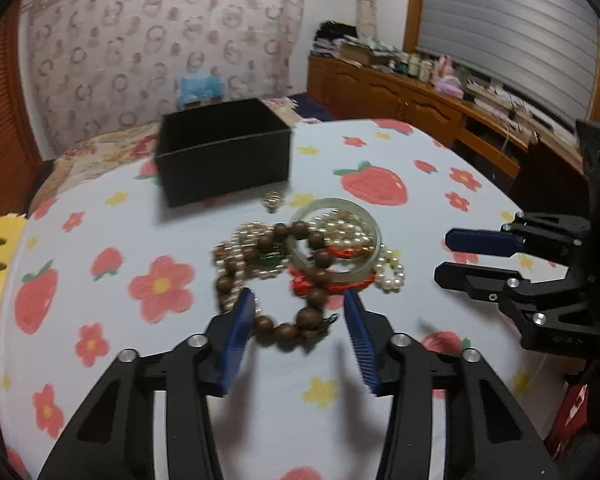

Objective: Organize jewelry
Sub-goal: 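Grasp the brown wooden bead bracelet with the left gripper and lift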

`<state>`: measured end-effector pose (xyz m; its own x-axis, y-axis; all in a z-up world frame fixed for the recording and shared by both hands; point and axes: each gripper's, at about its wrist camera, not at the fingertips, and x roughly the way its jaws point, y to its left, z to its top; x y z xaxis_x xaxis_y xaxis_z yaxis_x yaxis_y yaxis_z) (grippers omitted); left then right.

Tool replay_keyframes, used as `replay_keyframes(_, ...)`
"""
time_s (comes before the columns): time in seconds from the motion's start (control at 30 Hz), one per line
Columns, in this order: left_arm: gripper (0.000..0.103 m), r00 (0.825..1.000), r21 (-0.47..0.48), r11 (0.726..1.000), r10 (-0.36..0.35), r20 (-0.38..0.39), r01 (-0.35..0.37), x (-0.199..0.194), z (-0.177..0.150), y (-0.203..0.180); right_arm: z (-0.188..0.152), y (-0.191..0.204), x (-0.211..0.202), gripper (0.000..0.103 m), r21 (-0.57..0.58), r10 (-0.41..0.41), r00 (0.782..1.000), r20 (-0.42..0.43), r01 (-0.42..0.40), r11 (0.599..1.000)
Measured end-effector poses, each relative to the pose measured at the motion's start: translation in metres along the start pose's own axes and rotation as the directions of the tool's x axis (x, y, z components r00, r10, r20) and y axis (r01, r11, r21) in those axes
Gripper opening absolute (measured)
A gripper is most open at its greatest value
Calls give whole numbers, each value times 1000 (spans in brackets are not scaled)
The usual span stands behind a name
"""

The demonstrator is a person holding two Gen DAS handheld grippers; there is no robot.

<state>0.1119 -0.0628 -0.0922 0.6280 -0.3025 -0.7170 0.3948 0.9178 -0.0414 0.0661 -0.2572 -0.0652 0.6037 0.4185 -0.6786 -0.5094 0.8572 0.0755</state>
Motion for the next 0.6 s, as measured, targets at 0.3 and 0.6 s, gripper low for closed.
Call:
replay_keyframes(0.3, 21, 998, 63, 998, 33, -50, -30, 29, 7, -19, -2, -9, -8, 38, 20, -7, 1000, 10, 7, 1000)
replay_keyframes(0.6, 12, 998, 46, 998, 33, 47, -35, -6, 10, -16, 0, -9, -2, 38, 17, 1, 1000, 3, -1, 1000)
